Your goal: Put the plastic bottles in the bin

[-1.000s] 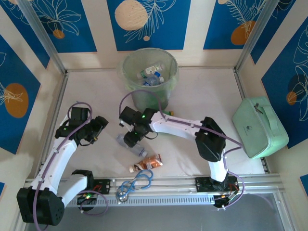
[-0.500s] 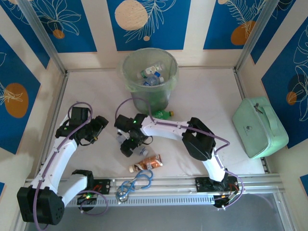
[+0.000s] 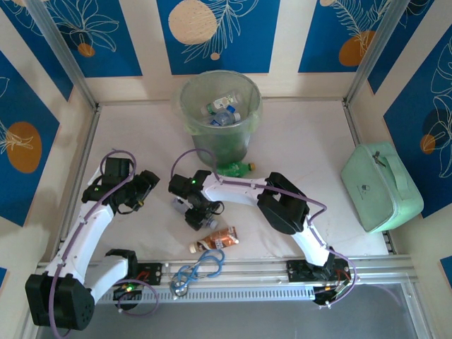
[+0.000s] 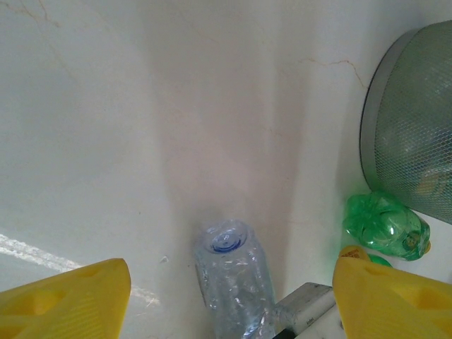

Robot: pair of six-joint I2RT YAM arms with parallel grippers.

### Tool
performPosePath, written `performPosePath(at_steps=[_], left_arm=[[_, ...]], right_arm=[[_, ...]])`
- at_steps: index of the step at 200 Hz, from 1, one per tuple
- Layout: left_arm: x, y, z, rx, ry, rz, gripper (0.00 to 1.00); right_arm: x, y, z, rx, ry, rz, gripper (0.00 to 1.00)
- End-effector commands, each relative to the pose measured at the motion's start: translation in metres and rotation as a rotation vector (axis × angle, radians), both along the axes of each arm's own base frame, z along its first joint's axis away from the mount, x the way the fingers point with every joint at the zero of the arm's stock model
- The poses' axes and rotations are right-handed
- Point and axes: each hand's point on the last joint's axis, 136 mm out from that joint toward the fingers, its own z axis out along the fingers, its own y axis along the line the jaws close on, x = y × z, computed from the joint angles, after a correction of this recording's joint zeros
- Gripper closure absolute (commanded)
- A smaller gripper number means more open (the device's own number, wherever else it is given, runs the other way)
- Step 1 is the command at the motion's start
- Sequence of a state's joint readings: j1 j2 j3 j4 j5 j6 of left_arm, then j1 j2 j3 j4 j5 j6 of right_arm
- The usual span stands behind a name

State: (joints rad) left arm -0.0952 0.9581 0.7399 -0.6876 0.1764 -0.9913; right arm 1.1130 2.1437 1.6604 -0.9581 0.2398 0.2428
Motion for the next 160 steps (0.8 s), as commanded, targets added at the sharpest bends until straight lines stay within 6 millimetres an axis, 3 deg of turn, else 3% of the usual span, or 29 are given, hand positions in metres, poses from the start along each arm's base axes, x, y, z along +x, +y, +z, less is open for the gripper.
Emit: performPosePath(at_steps=[1,39,78,120,160], left_arm=[[0.0,0.001,-0.001,-0.021,0.001,0.015,0.25],[0.0,0.001,-0.001,-0.018,-0.004,0.015,0.25],[0.001,0.002,0.0,-0.007,-0.005,0.013,0.25],[0.003,0.001,0.002,-0.005,-0.019,-0.004,0.25],[0.007,-0.002,0.006,-0.011,-0.038,-0.03,0.26]], right_arm=[[0.006,0.004,0.017,0.038,-0.024,-0.011,0.38],[0.012,0.007,0.038,0.095,-0.052,-0.039,0.44],[0.022,0.01,0.085,0.213,-0.077,-0.096,0.46],[0.038,0.014,0.183,0.462,-0.117,-0.182,0.48],[0.064,-0.003,0.287,0.71,-0.153,-0.298,0.49]])
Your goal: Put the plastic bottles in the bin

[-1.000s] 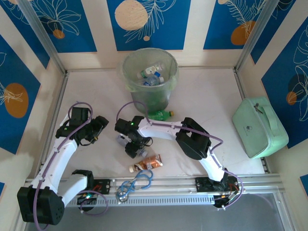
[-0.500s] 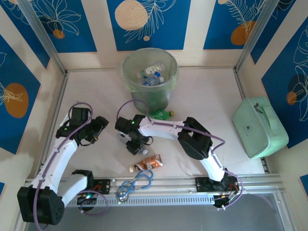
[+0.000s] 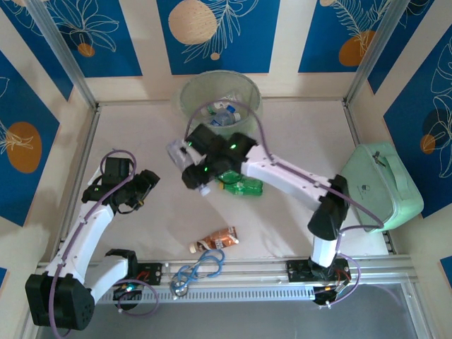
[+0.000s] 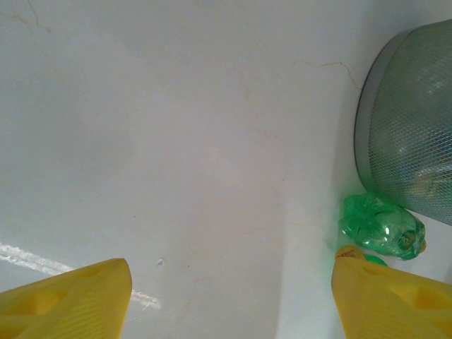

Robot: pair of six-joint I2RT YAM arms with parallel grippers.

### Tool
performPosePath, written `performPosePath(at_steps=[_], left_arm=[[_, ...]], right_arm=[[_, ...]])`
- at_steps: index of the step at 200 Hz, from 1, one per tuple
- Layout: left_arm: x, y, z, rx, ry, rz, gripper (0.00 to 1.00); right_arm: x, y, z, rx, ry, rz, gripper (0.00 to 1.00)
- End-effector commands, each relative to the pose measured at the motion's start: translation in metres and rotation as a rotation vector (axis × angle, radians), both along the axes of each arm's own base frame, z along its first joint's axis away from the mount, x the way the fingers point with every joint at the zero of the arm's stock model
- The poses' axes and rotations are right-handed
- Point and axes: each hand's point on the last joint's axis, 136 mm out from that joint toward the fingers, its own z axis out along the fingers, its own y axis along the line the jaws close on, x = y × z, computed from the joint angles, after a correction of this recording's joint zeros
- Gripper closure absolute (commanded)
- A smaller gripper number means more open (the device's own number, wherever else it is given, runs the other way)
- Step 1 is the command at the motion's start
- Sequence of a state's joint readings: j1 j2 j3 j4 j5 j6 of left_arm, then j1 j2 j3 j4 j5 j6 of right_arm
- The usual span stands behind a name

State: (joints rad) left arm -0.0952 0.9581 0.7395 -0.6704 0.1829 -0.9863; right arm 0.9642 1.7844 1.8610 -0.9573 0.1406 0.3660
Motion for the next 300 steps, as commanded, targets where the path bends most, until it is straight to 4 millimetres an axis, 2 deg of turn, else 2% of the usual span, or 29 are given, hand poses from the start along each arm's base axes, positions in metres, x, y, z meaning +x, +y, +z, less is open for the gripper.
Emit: performPosePath(at_steps=[1,19,36,58,77,108,158,191,213,226,236,247,277,300], left_arm=[[0.004,-0.001,0.004,-0.006,-0.022,-0.024,0.26],[0.006,-0.002,0.007,-0.009,-0.028,-0.034,0.27],[0.009,-0.005,0.007,-0.019,-0.029,-0.04,0.27],[0.011,-0.006,0.008,-0.025,-0.031,-0.043,0.28],[0.011,-0.007,0.01,-0.023,-0.032,-0.048,0.28],[0.012,-0.008,0.011,-0.02,-0.028,-0.06,0.28],[0.014,-0.01,0.011,-0.013,-0.02,-0.08,0.28],[0.014,-0.011,0.009,-0.012,-0.008,-0.085,0.29],[0.015,-0.011,0.007,-0.01,-0.005,-0.085,0.29],[0.015,-0.011,0.008,-0.012,-0.006,-0.086,0.28],[0.014,-0.012,0.008,-0.015,-0.006,-0.09,0.27],[0.015,-0.012,0.009,-0.015,-0.011,-0.096,0.26],[0.014,-0.011,0.011,0.006,-0.016,-0.11,0.25],[0.016,-0.014,0.012,0.004,-0.028,-0.127,0.25]], right_arm=[[0.004,-0.011,0.069,0.175,0.005,-0.053,0.49],[0.022,-0.024,0.107,0.243,-0.026,-0.107,0.48],[0.047,-0.039,0.131,0.282,-0.032,-0.187,0.48],[0.081,-0.051,0.147,0.331,-0.019,-0.262,0.49],[0.108,-0.058,0.151,0.36,-0.002,-0.311,0.49],[0.144,-0.06,0.144,0.424,0.046,-0.373,0.49],[0.179,-0.051,0.135,0.53,0.111,-0.384,0.49],[0.202,-0.046,0.113,0.572,0.209,-0.418,0.49],[0.214,-0.039,0.099,0.593,0.255,-0.426,0.44],[0.221,-0.035,0.092,0.61,0.28,-0.423,0.36],[0.224,-0.033,0.089,0.618,0.289,-0.415,0.27],[0.227,-0.033,0.088,0.615,0.285,-0.415,0.23],[0.224,-0.037,0.092,0.607,0.265,-0.412,0.2],[0.218,-0.043,0.107,0.605,0.222,-0.408,0.19]])
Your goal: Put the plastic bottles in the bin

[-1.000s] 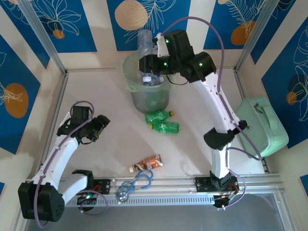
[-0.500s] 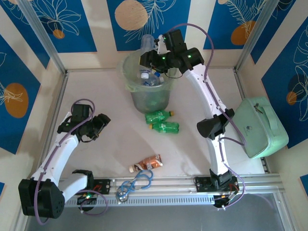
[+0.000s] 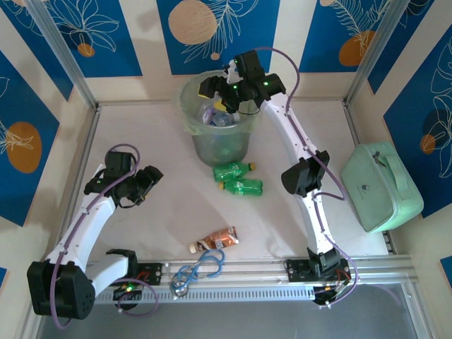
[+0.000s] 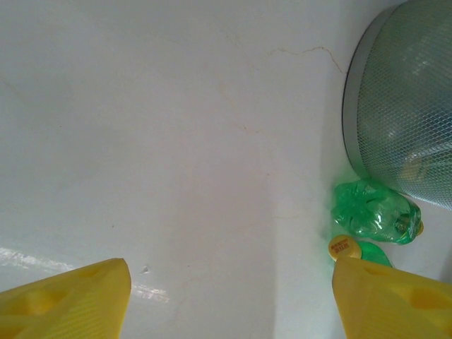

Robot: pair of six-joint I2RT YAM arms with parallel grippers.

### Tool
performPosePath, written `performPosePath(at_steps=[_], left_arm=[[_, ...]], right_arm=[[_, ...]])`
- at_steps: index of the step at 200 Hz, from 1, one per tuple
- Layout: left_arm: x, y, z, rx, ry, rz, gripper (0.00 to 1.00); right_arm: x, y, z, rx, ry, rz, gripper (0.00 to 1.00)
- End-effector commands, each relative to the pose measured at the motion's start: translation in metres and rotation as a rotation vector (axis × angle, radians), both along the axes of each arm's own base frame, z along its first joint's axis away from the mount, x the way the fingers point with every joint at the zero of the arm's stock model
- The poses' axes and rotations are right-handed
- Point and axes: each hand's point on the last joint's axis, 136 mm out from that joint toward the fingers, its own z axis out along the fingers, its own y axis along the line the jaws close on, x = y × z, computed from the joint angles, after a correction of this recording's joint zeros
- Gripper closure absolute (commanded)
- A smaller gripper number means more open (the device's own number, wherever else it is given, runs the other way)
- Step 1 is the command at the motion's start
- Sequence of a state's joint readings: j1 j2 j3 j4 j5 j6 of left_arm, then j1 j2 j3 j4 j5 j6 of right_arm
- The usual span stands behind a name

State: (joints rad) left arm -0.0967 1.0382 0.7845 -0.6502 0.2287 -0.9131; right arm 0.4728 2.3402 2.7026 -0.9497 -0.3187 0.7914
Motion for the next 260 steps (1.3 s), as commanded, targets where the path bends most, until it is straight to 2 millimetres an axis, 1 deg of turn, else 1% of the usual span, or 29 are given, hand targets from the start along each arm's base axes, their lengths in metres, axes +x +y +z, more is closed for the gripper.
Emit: performPosePath(at_steps=[1,25,45,57,73,79,91,92,110,113,116,137,139,160,176,178,180,182,189,204,225,240,260], left_arm=[[0.003,-0.005,0.01,0.001,-0.026,-0.042,0.25],[0.007,-0.015,0.018,0.023,-0.077,-0.108,0.25],[0.009,-0.031,0.028,0.063,-0.14,-0.22,0.24],[0.009,-0.047,0.036,0.073,-0.19,-0.302,0.24],[0.005,-0.075,0.047,0.086,-0.258,-0.449,0.22],[0.002,-0.086,0.049,0.09,-0.276,-0.507,0.22],[-0.004,-0.103,0.049,0.098,-0.298,-0.609,0.21],[-0.005,-0.104,0.049,0.097,-0.301,-0.618,0.21],[-0.018,-0.129,0.052,0.092,-0.34,-0.783,0.18],[-0.021,-0.134,0.052,0.091,-0.346,-0.813,0.18],[-0.024,-0.138,0.052,0.09,-0.351,-0.84,0.17],[-0.043,-0.165,0.053,0.144,-0.374,-1.033,0.14],[-0.044,-0.167,0.052,0.155,-0.372,-1.048,0.14],[-0.058,-0.184,0.038,0.293,-0.343,-1.197,0.14],[-0.075,-0.2,0.024,0.357,-0.31,-1.34,0.12],[-0.078,-0.203,0.022,0.365,-0.306,-1.359,0.11],[-0.08,-0.204,0.02,0.374,-0.3,-1.377,0.04],[-0.083,-0.207,0.019,0.381,-0.3,-1.394,0.01],[-0.091,-0.213,0.012,0.407,-0.283,-1.456,0.0],[-0.104,-0.222,-0.005,0.478,-0.242,-1.556,0.0],[-0.118,-0.235,-0.024,0.53,-0.2,-1.66,0.0],[-0.126,-0.245,-0.034,0.571,-0.186,-1.722,0.0],[-0.134,-0.251,-0.048,0.627,-0.163,-1.79,0.0]], right_arm=[[-0.015,-0.007,0.046,0.036,-0.095,0.022,0.19],[-0.03,-0.017,0.068,0.005,-0.155,0.016,0.17],[-0.045,-0.029,0.083,-0.038,-0.199,0.003,0.17],[-0.056,-0.038,0.091,-0.071,-0.227,-0.009,0.17],[-0.074,-0.049,0.098,-0.112,-0.261,-0.017,0.18],[-0.083,-0.055,0.104,-0.12,-0.282,-0.025,0.18],[-0.098,-0.066,0.102,-0.134,-0.288,-0.037,0.18],[-0.1,-0.068,0.104,-0.13,-0.296,-0.04,0.18],[-0.121,-0.087,0.093,-0.127,-0.279,-0.067,0.18],[-0.124,-0.09,0.088,-0.129,-0.268,-0.07,0.18],[-0.128,-0.094,0.089,-0.125,-0.273,-0.077,0.17],[-0.152,-0.117,0.058,-0.153,-0.218,-0.112,0.18],[-0.154,-0.12,0.056,-0.153,-0.216,-0.118,0.18],[-0.173,-0.145,0.017,-0.173,-0.118,-0.177,0.18],[-0.188,-0.163,-0.006,-0.169,-0.047,-0.224,0.17],[-0.19,-0.165,-0.009,-0.169,-0.04,-0.231,0.17],[-0.192,-0.168,-0.011,-0.169,-0.033,-0.24,0.16],[-0.193,-0.17,-0.012,-0.167,-0.028,-0.248,0.16],[-0.198,-0.179,-0.022,-0.169,0.003,-0.276,0.14],[-0.206,-0.196,-0.034,-0.156,0.05,-0.332,0.13],[-0.214,-0.215,-0.041,-0.143,0.083,-0.392,0.11],[-0.216,-0.223,-0.044,-0.125,0.109,-0.419,0.11],[-0.218,-0.229,-0.048,-0.108,0.135,-0.435,0.11]])
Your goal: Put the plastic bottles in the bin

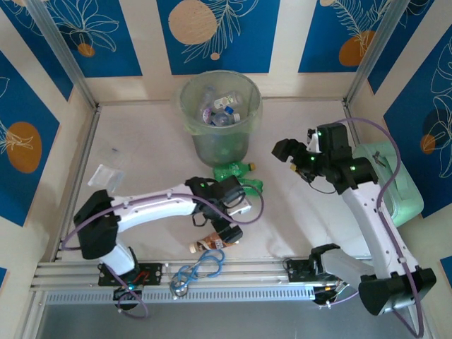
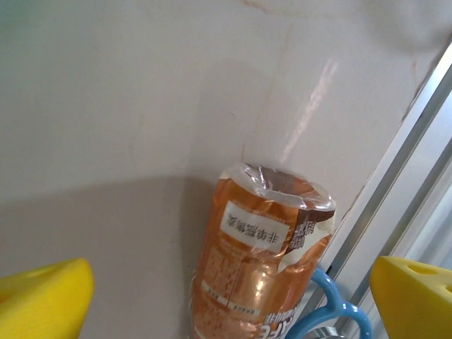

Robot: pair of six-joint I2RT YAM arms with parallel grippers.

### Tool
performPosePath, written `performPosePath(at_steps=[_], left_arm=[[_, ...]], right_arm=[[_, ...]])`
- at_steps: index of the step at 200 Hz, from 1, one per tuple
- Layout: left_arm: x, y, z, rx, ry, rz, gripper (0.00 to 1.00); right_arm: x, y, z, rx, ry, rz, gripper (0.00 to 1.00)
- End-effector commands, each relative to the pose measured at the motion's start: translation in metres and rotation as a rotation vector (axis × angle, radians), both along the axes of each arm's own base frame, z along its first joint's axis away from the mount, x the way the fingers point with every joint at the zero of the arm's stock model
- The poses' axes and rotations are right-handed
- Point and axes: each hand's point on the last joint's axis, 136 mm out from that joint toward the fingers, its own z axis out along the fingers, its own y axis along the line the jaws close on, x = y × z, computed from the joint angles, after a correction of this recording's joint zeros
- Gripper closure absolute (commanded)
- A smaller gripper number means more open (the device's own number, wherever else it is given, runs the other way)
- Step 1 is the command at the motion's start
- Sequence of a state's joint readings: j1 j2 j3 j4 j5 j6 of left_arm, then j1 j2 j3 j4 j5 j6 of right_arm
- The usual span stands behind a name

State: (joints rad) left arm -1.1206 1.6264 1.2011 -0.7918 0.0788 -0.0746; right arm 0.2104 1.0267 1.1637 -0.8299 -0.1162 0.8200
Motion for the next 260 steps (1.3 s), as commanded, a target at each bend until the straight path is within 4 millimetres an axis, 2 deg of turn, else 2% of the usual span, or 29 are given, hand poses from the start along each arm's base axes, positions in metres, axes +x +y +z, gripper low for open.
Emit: performPosePath(at_steps=[1,37,81,103,141,160,175,197,219,232,249,260], left_arm=[[-0.004,0.0,-0.006,0.09,-0.054,-0.1,0.0],[-0.001,-0.003,-0.024,0.164,-0.066,-0.127,0.0],[-0.004,-0.009,-0.048,0.211,-0.011,-0.15,0.14],[-0.003,-0.003,-0.061,0.264,-0.006,-0.141,0.28],[0.003,-0.003,-0.06,0.268,-0.037,-0.127,0.41],[0.009,-0.006,-0.052,0.251,-0.066,-0.115,0.47],[0.017,-0.012,-0.038,0.212,-0.105,-0.085,0.55],[0.035,-0.017,-0.012,0.149,-0.174,-0.018,0.6],[0.051,-0.021,0.025,0.046,-0.196,0.078,0.61],[0.062,-0.025,0.057,-0.072,-0.168,0.17,0.61],[0.08,-0.026,0.122,-0.278,-0.157,0.296,0.61],[0.095,-0.019,0.163,-0.4,-0.157,0.387,0.6]], right_arm=[[-0.007,-0.002,-0.006,0.053,0.052,-0.013,0.11],[-0.01,-0.009,-0.004,0.062,0.051,-0.03,0.1],[-0.008,-0.013,-0.008,0.066,0.065,-0.034,0.1],[-0.007,-0.013,-0.008,0.065,0.061,-0.036,0.12],[-0.006,-0.013,-0.007,0.065,0.055,-0.03,0.14],[-0.006,-0.011,-0.005,0.071,0.044,-0.024,0.15],[-0.008,-0.01,-0.005,0.067,0.038,-0.014,0.15],[-0.009,-0.006,-0.001,0.065,0.017,0.003,0.15],[-0.01,0.005,0.008,0.065,-0.023,0.051,0.15],[-0.012,0.012,0.013,0.054,-0.049,0.08,0.15],[-0.014,0.022,0.022,0.041,-0.09,0.122,0.15],[-0.015,0.031,0.032,0.051,-0.126,0.162,0.15]])
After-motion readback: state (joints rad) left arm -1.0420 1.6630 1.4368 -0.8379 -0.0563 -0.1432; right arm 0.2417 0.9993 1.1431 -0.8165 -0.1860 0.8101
